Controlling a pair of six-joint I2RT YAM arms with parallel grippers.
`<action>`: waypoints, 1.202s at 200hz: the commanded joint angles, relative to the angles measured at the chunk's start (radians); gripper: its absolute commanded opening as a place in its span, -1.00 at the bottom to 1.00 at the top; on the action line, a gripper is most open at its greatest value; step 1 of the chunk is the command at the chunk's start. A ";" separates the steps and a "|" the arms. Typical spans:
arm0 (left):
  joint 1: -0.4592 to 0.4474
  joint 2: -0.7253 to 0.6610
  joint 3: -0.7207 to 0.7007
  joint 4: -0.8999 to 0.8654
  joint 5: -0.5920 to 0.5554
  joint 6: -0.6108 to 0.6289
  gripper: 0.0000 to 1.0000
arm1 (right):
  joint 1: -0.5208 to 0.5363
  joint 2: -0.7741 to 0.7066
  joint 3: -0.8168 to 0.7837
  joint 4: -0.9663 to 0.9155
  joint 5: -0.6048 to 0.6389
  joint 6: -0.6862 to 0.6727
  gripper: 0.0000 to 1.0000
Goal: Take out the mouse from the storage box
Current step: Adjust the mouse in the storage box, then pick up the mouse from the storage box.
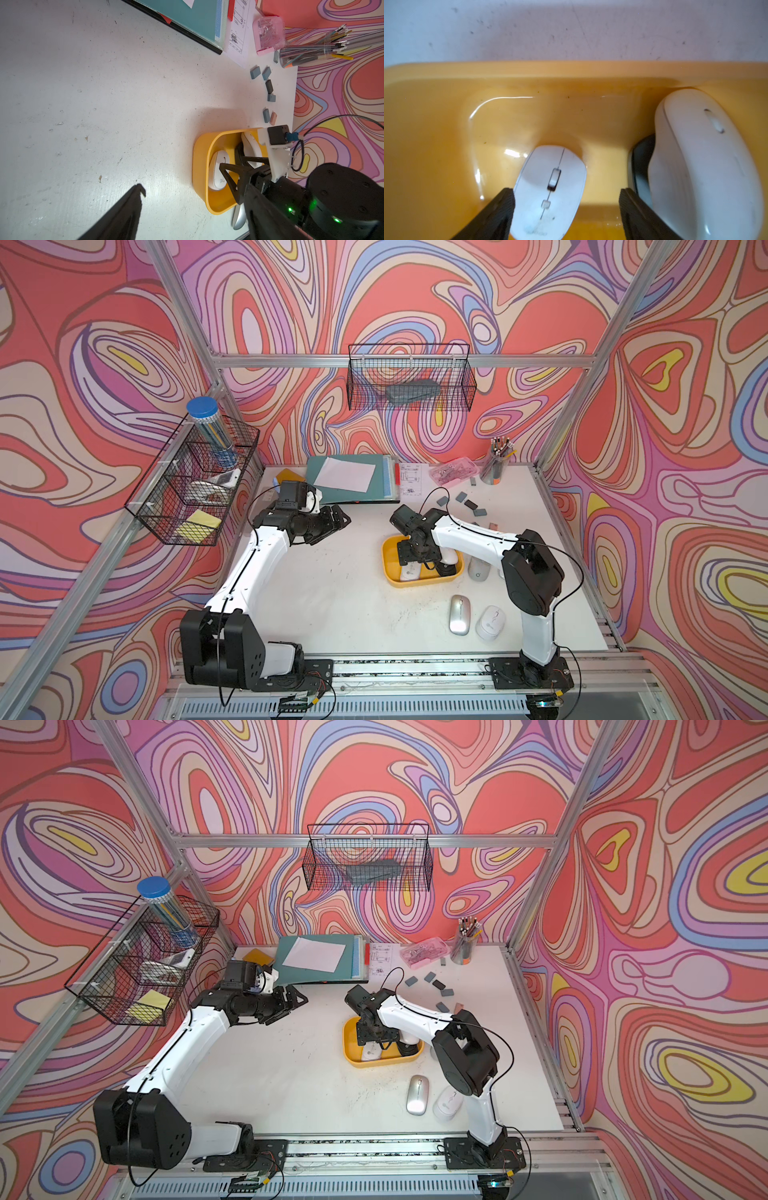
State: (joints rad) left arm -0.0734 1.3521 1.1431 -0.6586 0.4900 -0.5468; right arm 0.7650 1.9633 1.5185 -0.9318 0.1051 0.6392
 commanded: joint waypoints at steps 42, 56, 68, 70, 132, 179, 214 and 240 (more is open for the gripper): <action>-0.005 -0.014 0.002 -0.010 -0.001 0.017 0.62 | 0.006 -0.022 -0.022 -0.019 -0.096 0.192 0.68; -0.005 -0.016 0.001 -0.009 0.002 0.017 0.63 | 0.006 -0.010 -0.026 -0.027 -0.089 0.195 0.71; -0.005 -0.014 0.003 -0.008 0.003 0.016 0.63 | 0.006 -0.004 -0.037 -0.018 -0.093 0.207 0.73; -0.005 -0.013 0.003 -0.008 0.003 0.016 0.63 | 0.005 -0.002 -0.039 -0.016 -0.096 0.209 0.73; -0.006 -0.012 0.003 -0.010 0.005 0.019 0.63 | 0.022 0.092 -0.072 0.059 -0.142 0.292 0.77; -0.005 -0.011 0.005 -0.012 0.005 0.021 0.63 | 0.031 0.119 -0.070 0.058 -0.133 0.276 0.44; -0.005 -0.016 0.003 -0.010 0.005 0.019 0.62 | 0.040 0.092 -0.050 0.055 -0.097 0.243 0.05; -0.005 -0.020 0.003 -0.010 0.002 0.018 0.62 | 0.049 0.059 -0.011 0.054 -0.019 0.203 0.05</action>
State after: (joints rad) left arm -0.0734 1.3514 1.1431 -0.6586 0.4911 -0.5465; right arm 0.8017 2.0384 1.4689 -0.8928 0.0124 0.8833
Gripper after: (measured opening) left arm 0.813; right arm 0.600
